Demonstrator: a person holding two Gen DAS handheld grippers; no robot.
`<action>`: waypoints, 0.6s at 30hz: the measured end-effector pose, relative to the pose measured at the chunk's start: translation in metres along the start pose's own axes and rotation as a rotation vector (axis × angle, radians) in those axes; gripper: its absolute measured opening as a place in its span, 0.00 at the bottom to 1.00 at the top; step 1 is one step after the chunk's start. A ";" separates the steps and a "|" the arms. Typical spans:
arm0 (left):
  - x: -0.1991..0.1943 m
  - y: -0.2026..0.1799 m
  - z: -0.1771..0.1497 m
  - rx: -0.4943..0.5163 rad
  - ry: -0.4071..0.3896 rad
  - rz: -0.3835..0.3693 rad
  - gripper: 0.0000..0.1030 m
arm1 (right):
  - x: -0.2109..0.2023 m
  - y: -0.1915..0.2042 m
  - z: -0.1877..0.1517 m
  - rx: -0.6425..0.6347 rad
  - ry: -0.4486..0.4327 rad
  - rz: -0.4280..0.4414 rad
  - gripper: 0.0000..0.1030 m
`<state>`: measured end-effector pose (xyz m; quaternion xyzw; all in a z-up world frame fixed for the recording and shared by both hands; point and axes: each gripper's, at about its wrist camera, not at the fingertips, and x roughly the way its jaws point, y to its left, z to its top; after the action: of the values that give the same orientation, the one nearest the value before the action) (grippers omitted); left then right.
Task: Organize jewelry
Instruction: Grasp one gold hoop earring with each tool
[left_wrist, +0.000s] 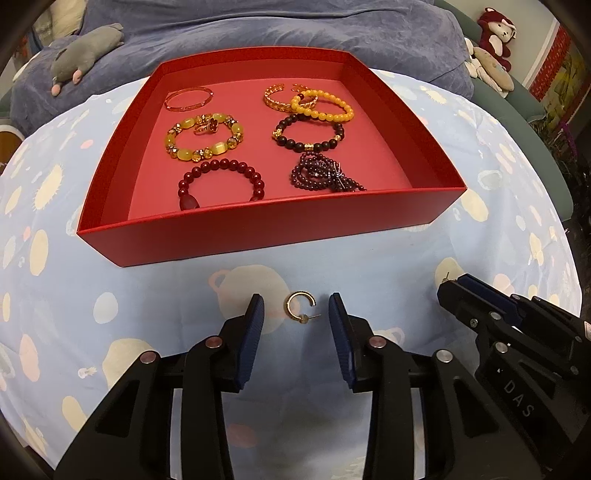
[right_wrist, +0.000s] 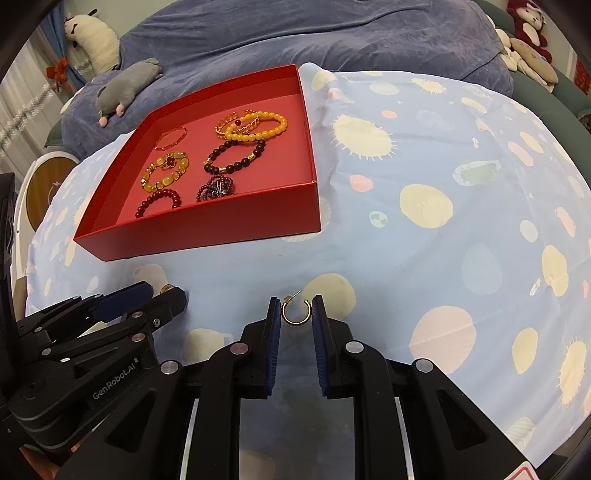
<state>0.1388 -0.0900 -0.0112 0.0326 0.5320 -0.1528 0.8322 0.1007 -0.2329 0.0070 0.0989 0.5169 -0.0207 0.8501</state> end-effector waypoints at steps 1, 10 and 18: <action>0.000 0.000 -0.001 0.004 -0.003 0.002 0.32 | 0.000 0.000 0.000 0.001 0.001 0.000 0.16; -0.002 0.002 -0.004 0.005 -0.008 0.004 0.17 | 0.001 0.001 -0.001 -0.002 0.003 0.005 0.16; -0.014 0.006 -0.009 -0.017 -0.010 -0.003 0.17 | -0.011 0.008 -0.002 -0.015 -0.014 0.020 0.16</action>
<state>0.1272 -0.0789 -0.0031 0.0239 0.5292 -0.1496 0.8349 0.0951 -0.2250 0.0173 0.0974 0.5100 -0.0090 0.8546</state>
